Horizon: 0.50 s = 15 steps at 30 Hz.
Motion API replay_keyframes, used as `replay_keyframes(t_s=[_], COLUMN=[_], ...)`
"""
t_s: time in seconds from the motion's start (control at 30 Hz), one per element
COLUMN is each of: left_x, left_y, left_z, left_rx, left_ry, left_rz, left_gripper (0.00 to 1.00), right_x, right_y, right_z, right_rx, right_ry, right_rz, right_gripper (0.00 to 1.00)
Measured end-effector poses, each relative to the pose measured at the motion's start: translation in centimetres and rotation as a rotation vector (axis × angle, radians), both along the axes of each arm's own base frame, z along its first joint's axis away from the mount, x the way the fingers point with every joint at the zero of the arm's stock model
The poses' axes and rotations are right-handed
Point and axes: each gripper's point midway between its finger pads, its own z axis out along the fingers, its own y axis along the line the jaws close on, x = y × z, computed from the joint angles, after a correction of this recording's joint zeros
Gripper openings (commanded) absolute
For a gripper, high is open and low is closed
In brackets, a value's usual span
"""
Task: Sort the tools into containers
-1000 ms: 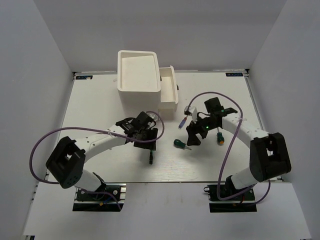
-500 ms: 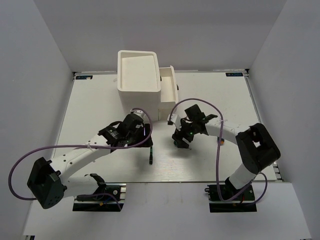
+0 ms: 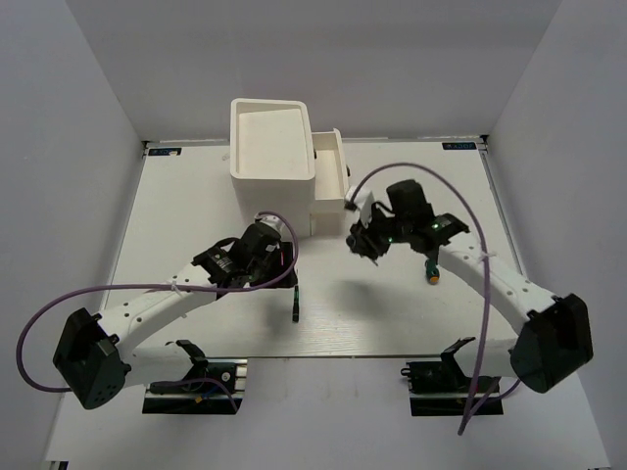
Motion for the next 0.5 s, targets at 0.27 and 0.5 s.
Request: replay_keyframes(t_s=[0.27, 0.5], left_x=[0.6, 0.7], left_y=[-0.7, -1.0], left_z=[0.4, 0.6], left_rx=[-0.018, -0.018], left_ry=[-0.033, -0.04], left_rz=[-0.021, -0.037], left_gripper=[0.68, 0.68], right_x=[9.8, 18.3], right_y=[2.6, 5.3], right_z=[15.1, 10.2], right_rx=[0.265, 0.296], right_ry=[-0.192, -0.004], right_rz=[-0.313, -0.583], right_gripper=[0.0, 0.0])
